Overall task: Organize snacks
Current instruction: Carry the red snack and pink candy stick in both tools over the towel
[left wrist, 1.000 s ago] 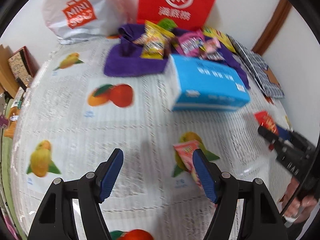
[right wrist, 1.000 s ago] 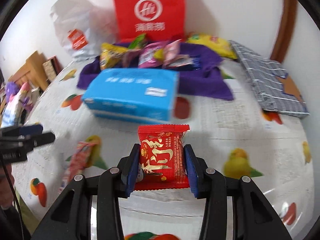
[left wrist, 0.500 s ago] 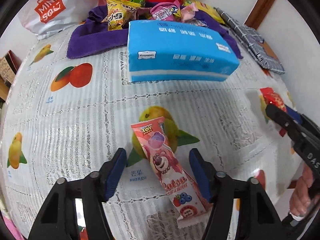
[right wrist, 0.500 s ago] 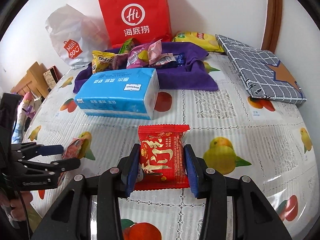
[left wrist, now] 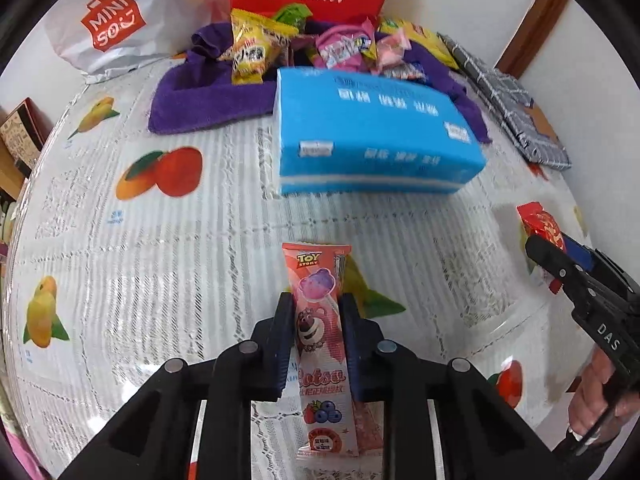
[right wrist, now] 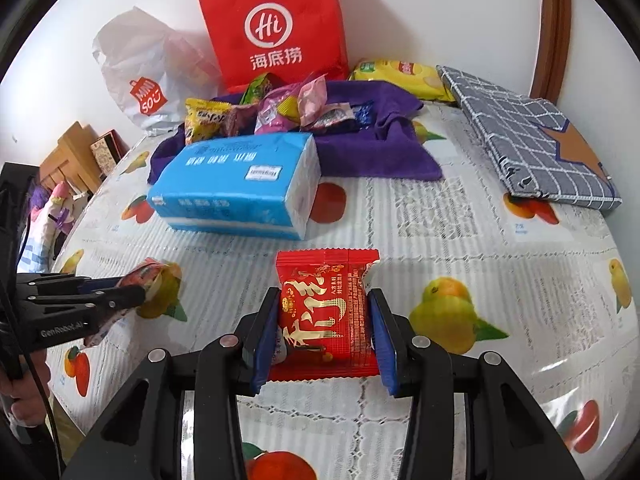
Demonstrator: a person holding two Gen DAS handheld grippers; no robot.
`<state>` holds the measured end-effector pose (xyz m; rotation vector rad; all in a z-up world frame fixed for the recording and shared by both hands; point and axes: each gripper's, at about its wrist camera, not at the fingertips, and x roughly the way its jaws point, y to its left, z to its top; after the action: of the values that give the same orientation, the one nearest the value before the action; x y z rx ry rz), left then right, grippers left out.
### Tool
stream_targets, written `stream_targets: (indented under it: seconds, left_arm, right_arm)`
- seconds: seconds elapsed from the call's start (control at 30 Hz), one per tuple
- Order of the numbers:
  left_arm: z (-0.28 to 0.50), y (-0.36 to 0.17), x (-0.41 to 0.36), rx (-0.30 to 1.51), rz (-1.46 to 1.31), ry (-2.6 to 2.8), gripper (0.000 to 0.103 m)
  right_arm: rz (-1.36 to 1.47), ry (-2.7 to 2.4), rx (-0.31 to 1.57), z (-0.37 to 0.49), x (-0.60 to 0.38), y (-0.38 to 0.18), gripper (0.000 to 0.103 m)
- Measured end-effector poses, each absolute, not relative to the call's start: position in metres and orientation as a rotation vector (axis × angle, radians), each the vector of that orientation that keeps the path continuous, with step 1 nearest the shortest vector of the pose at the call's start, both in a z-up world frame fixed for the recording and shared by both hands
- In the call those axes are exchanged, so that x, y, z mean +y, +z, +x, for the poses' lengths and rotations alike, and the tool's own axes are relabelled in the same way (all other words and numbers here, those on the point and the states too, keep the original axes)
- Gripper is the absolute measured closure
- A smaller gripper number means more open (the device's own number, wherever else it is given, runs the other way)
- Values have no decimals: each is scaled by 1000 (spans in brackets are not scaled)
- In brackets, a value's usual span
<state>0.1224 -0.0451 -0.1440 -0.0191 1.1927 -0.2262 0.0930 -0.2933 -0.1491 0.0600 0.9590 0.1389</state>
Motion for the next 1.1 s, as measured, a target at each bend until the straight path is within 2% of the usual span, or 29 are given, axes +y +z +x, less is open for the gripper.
stream_targets:
  seconds: [0.6, 1.1]
  left_arm:
    - [145, -88, -39, 1067, -39, -280, 81]
    - [159, -75, -43, 1042, -29, -295, 81]
  right_arm:
    - [8, 151, 874, 113, -276, -99, 60]
    - [7, 192, 882, 120, -273, -85, 60]
